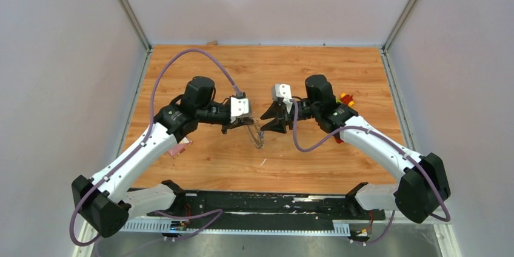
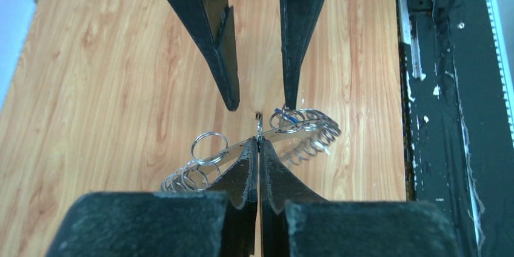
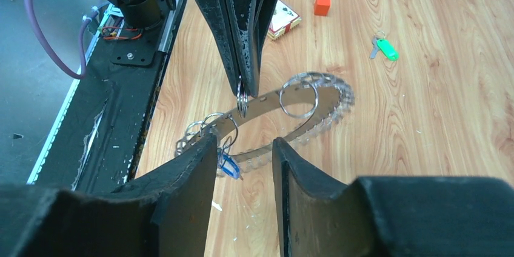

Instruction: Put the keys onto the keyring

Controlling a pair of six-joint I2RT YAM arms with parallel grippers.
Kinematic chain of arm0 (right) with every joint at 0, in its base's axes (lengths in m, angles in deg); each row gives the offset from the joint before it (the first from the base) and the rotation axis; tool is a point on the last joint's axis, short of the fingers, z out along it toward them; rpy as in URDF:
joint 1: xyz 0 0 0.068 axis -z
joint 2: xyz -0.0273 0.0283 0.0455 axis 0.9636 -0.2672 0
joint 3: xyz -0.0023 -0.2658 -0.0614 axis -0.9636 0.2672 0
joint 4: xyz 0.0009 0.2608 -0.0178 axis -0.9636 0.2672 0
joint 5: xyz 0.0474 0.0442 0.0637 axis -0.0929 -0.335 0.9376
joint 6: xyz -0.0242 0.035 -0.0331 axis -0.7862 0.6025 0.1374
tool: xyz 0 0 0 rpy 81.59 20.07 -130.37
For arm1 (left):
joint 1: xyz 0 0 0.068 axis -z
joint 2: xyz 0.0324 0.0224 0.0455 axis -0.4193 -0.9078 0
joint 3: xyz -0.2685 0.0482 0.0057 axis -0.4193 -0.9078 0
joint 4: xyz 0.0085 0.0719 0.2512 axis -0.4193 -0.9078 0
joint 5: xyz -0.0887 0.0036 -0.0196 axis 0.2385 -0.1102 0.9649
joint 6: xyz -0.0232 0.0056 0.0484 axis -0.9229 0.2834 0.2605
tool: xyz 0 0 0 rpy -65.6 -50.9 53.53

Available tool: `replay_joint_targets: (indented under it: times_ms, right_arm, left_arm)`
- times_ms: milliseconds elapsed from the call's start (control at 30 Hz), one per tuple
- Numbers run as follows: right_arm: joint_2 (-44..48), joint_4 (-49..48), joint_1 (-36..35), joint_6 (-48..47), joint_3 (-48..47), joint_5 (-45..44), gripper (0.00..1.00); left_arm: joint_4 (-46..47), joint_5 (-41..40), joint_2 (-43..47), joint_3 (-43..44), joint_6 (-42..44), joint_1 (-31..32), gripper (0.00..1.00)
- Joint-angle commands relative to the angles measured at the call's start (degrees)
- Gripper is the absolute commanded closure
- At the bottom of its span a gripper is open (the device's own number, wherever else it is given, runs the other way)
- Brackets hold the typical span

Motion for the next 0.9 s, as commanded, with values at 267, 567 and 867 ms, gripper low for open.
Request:
replay_joint_targets:
  times_ms: [267, 567, 867]
  right_arm:
    - [1.1, 1.0, -1.6, -2.1, -2.2, -0.7, 0.63]
    - [0.8, 0.7, -1.7, -2.7, -1.5, -1.2, 0.69]
    - [0.4, 0.0, -1.7, -2.5, -1.3, -1.2, 0.7]
  left_arm:
    - [-10.2, -7.1, -3.1, 6.7, 0.6, 4.0, 1.0]
    - [-18.7, -14.4, -8.7, 14.4, -3.9, 6.9, 1.0]
    - [-20.5, -14.0, -9.9, 15.8, -4.0, 7.7, 1.0]
